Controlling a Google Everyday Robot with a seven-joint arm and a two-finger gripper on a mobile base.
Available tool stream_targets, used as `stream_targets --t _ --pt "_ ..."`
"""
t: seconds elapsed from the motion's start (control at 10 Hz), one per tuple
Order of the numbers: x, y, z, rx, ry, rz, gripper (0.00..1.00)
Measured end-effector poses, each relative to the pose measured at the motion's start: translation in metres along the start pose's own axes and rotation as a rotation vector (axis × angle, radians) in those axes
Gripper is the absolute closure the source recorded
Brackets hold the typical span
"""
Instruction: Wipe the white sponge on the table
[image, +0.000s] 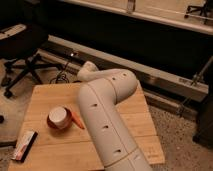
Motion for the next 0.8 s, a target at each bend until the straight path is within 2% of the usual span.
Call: stream_targets --t 0.1,0.4,0.5,0.6,0.8 --pt "-0.003 -0.004 0.006 0.014 0.023 0.018 0.8" --pt "-0.017 -0.02 0.024 0.064 0.136 0.102 0.8" --pt "-0.023 -0.025 0.028 0.078 0.162 0.124 0.8" --pt "-0.035 -0.03 0.034 0.084 0.163 0.136 0.8" --pt "-0.058 -0.039 0.045 0.085 0.135 0.14 0.8"
